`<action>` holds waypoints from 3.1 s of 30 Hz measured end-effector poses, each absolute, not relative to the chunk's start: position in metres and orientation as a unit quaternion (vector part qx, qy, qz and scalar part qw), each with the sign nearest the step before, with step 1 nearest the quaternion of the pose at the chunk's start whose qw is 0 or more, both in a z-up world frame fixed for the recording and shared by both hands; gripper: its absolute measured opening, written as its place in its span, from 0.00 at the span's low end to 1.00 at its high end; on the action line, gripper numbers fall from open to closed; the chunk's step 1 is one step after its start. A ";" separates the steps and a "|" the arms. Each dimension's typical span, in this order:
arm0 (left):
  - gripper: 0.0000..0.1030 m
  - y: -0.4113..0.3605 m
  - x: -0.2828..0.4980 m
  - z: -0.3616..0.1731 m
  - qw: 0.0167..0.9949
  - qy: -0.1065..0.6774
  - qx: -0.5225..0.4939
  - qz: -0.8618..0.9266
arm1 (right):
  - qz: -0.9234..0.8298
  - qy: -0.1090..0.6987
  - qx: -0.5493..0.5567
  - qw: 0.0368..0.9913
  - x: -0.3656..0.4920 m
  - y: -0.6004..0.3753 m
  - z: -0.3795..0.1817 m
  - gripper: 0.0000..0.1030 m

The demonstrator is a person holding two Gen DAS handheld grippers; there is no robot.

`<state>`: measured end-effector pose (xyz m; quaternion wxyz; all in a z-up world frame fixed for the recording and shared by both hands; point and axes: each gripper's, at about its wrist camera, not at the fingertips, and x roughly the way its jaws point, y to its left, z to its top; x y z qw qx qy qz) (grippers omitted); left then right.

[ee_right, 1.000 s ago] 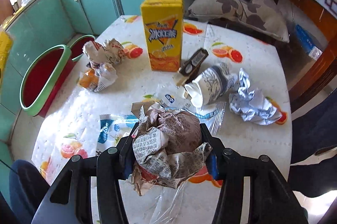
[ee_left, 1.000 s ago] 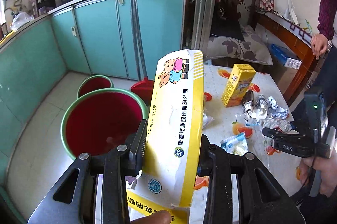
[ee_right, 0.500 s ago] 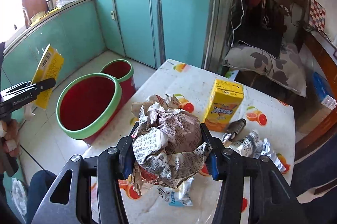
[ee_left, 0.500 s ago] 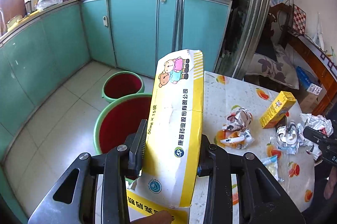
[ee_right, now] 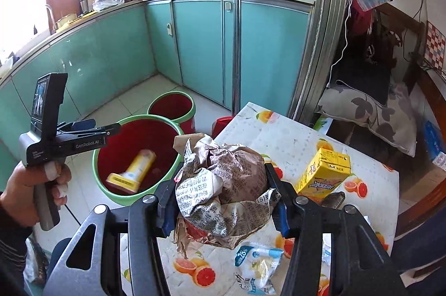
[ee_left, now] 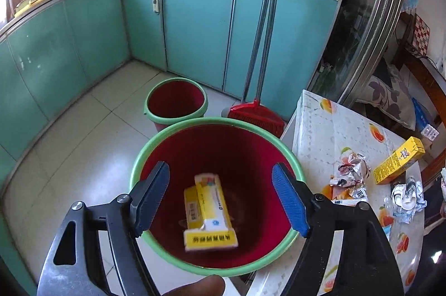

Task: Collect trash
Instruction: 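Carry both items over the red bucket and open the left then right tool, then return the left tool to the table and grasp the crumpled paper wrapper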

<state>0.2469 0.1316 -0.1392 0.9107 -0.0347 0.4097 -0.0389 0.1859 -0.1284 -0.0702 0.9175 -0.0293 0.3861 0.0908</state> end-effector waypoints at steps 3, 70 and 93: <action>0.75 0.142 0.242 -0.135 0.914 0.404 -0.042 -0.022 | 0.102 0.383 -0.036 0.918 0.195 -0.116 -0.069 0.50; 1.00 0.007 0.186 -0.102 0.908 0.393 0.017 -0.145 | 0.001 0.373 -0.019 0.928 0.130 -0.238 -0.094 0.85; 1.00 -0.121 0.291 -0.208 0.853 0.502 0.065 -0.130 | -0.108 0.400 0.060 0.908 0.088 -0.389 -0.137 0.85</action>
